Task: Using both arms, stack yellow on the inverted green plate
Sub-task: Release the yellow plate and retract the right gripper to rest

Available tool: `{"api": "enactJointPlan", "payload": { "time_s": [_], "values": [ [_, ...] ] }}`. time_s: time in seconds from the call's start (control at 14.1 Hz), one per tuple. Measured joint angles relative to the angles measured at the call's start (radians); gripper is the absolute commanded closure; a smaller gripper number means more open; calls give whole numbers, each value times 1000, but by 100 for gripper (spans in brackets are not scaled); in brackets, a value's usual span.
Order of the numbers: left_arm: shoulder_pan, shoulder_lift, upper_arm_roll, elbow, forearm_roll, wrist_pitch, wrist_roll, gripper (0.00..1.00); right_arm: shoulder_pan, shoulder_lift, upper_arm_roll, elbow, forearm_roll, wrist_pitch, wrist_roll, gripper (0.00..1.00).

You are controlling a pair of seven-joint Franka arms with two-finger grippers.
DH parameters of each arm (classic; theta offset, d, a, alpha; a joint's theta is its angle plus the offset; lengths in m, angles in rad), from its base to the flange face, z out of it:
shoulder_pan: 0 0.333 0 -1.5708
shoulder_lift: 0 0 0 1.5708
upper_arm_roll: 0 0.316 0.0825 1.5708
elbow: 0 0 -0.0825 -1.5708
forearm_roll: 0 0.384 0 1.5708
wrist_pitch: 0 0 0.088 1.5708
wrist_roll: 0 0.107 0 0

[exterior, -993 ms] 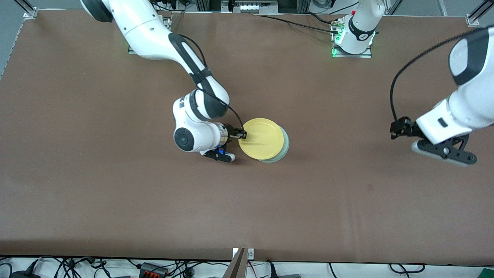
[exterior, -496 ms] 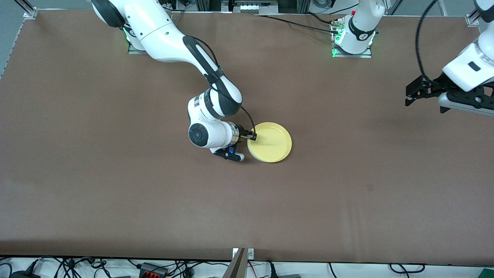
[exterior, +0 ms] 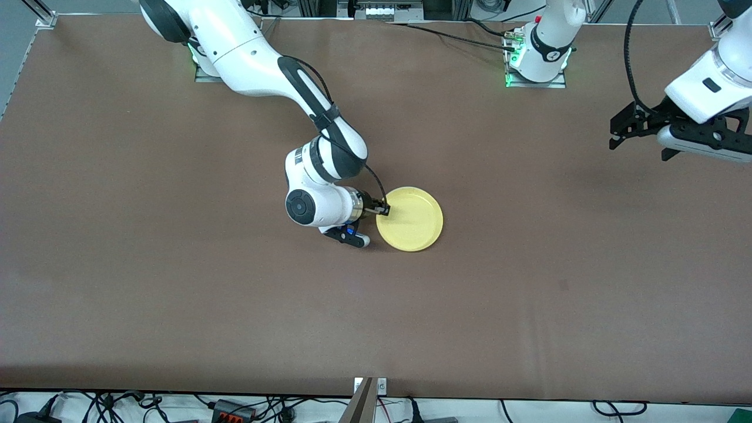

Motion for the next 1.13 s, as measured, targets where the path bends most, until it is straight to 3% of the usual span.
{"api": "enactJointPlan", "payload": {
  "time_s": [0.35, 0.57, 0.85, 1.13],
  "values": [
    [6, 2, -3, -3, 1, 8, 0, 0, -13, -19, -11, 31, 28, -14, 43, 0],
    [9, 4, -4, -2, 1, 11, 0, 0, -19, -65, -73, 38, 5, -110, 49, 0],
    [11, 12, -6, -1, 1, 13, 0, 0, -42, -171, -167, 49, -183, -290, 37, 0],
    [11, 29, -14, 16, 1, 16, 0, 0, -55, -287, -204, 51, -383, -360, -61, 0]
  ]
}}
